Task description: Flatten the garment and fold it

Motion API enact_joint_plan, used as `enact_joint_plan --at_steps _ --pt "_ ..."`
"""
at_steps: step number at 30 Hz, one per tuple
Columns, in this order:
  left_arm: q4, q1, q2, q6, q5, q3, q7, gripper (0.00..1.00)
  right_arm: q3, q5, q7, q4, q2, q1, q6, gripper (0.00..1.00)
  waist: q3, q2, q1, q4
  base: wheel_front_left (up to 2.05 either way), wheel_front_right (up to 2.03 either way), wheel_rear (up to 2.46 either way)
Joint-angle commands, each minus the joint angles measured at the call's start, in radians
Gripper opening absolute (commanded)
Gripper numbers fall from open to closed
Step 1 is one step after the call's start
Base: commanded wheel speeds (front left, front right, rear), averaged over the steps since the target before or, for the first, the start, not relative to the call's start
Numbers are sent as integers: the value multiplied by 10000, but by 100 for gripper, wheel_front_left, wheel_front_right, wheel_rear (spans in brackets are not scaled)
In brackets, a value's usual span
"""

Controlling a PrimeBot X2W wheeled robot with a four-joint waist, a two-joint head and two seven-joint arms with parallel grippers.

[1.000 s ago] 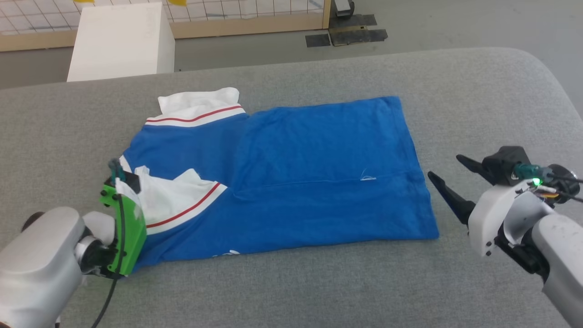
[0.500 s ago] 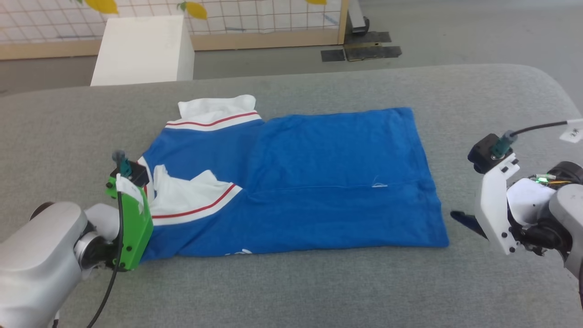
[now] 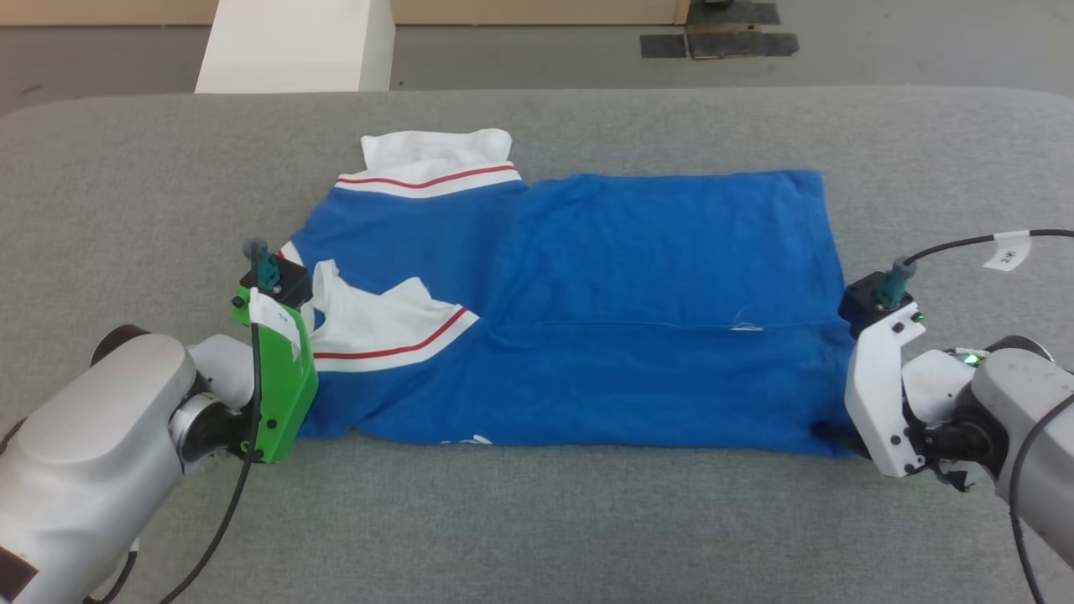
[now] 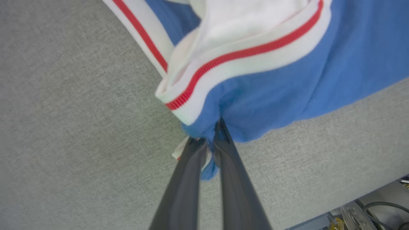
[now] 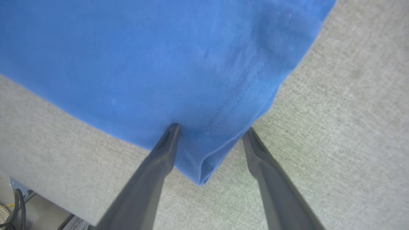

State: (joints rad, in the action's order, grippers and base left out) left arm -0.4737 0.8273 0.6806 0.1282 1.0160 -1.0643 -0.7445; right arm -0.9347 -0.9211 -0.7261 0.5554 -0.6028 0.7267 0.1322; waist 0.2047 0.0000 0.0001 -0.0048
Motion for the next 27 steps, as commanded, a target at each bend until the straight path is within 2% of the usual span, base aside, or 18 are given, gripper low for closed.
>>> enact_joint_plan --at_steps 1,3,4,5,6,17,27 --pt "-49 176 -102 25 -63 -72 113 0 -267 -191 -71 139 169 -334 -15 100 181 0 -1 183 0 0 0" --pt "-139 216 -143 25 -31 -142 192 0 -453 -356 -62 78 166 -396 -15 100 215 0 -1 198 0 0 0" --pt "-194 223 -154 25 -10 -181 239 0 -524 -468 -31 20 143 -396 -15 72 211 0 -1 183 0 0 0" --pt "-240 215 -155 25 19 -211 273 0 -558 -545 15 -16 113 -369 -15 6 193 0 -1 157 0 0 0" --pt "-299 183 -147 25 64 -250 314 0 -600 -605 109 -65 70 -317 -15 0 139 0 -1 111 0 0 0" --pt "-499 -633 201 25 791 -472 951 0 -1243 -815 1446 -1253 -1008 337 -15 0 -1157 0 -1 -262 0 0 0" --pt "1076 -1793 1504 25 1228 -969 1174 0 -1774 -1214 1970 -2986 -2706 -354 -15 0 -2107 0 -1 -270 0 0 0"
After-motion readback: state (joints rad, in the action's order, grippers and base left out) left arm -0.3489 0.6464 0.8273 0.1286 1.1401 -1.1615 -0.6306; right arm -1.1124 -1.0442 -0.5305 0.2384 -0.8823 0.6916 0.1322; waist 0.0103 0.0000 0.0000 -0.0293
